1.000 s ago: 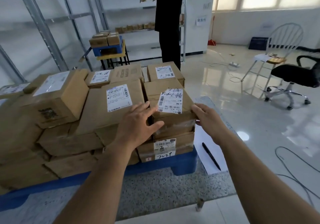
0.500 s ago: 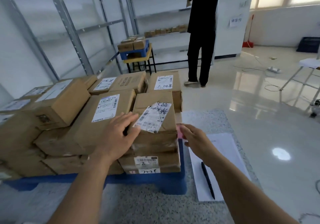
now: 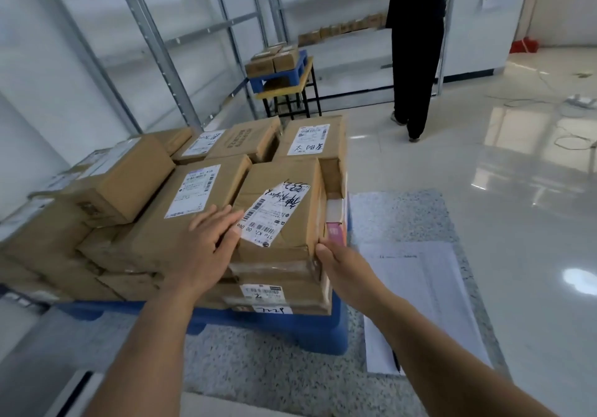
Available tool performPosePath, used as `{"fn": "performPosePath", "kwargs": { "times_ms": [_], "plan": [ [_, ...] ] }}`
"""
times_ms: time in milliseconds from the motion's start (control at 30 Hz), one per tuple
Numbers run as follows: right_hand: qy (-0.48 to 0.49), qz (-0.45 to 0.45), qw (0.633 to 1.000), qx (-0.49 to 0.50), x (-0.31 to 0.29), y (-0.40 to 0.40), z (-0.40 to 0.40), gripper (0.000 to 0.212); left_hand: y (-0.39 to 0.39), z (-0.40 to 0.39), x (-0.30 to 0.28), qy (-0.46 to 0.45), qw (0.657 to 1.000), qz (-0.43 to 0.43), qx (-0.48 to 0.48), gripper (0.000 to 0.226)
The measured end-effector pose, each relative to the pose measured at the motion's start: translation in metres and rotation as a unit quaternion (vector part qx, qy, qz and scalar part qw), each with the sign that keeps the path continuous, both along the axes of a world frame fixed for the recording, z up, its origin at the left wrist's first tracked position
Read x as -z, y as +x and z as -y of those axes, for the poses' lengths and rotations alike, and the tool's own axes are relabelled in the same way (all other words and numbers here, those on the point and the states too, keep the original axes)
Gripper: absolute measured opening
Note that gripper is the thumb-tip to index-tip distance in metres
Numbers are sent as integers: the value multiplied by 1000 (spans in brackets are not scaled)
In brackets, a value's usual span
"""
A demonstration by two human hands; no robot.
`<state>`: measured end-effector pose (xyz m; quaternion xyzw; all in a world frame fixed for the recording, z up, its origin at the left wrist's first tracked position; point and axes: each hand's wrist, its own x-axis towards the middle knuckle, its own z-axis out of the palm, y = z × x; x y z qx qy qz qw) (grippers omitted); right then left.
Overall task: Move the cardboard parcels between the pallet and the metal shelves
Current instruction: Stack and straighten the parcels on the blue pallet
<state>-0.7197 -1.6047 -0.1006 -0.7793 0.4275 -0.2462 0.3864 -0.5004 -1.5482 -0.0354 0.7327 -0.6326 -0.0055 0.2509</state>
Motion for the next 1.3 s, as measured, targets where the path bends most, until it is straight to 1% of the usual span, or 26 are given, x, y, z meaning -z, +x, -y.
{"fn": "performPosePath", "kwargs": {
  "times_ms": [67, 167, 200, 300, 400, 500, 667, 767, 833, 900, 1100, 1233, 1300],
  "plan": [
    [28, 10, 1000, 6, -1, -1, 1, 32, 1, 1, -2, 10, 1000, -3, 3, 36],
    [58, 33, 997, 38, -9, -5, 11, 32, 0, 6, -8, 22, 999, -48, -1, 36],
    [57, 41, 996, 55, -12, -7, 16, 32, -1, 8, -11, 19, 998, -60, -5, 38],
    [41, 66, 991, 108, -21, -18, 35, 30, -10, 22, -21, -3, 998, -59, -9, 43],
    [23, 70, 987, 140, -29, -30, 61, 30, -29, 43, -34, -20, 998, -56, -7, 46],
    [19, 88, 984, 155, -35, -39, 96, 35, -54, 73, -44, -4, 999, -40, -3, 49],
    [73, 114, 984, 115, -33, -43, 158, 34, -83, 139, -47, 72, 997, -19, -28, 62],
    [108, 123, 984, 74, -24, -38, 189, 26, -86, 171, -41, 165, 982, 61, -71, 70],
    [129, 117, 983, 54, -22, -34, 203, 32, -87, 177, -37, 214, 966, 119, -86, 74],
    [144, 110, 983, 37, -19, -28, 214, 38, -89, 176, -34, 224, 959, 145, -92, 74],
    [127, 108, 986, -28, -12, -14, 223, 34, -95, 167, -37, 222, 967, 88, -87, 71],
    [155, 103, 982, -20, -6, -16, 236, 27, -103, 173, -38, 221, 965, 86, -108, 74],
    [159, 108, 981, -2, -4, -21, 249, 34, -109, 180, -39, 213, 965, 81, -126, 81]
  ]
}}
